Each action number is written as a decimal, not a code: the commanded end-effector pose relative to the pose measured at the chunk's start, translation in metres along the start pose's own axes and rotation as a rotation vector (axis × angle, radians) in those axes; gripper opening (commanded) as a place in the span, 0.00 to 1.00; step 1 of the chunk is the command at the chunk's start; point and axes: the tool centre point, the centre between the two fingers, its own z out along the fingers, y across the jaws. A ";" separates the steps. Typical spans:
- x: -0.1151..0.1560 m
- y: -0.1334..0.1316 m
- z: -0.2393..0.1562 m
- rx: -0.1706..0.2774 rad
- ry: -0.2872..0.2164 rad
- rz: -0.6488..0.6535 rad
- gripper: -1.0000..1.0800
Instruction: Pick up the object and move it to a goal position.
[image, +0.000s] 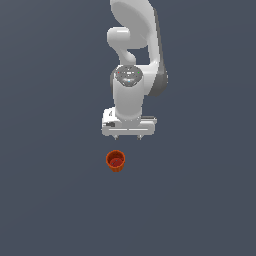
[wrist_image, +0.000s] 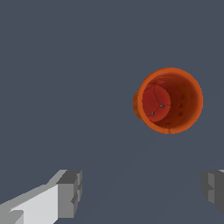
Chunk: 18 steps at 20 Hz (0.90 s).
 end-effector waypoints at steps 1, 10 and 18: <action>0.000 0.000 0.000 0.000 0.000 0.000 0.42; 0.005 -0.012 -0.010 0.008 0.013 -0.001 0.42; 0.015 0.001 -0.002 0.025 0.008 -0.017 0.42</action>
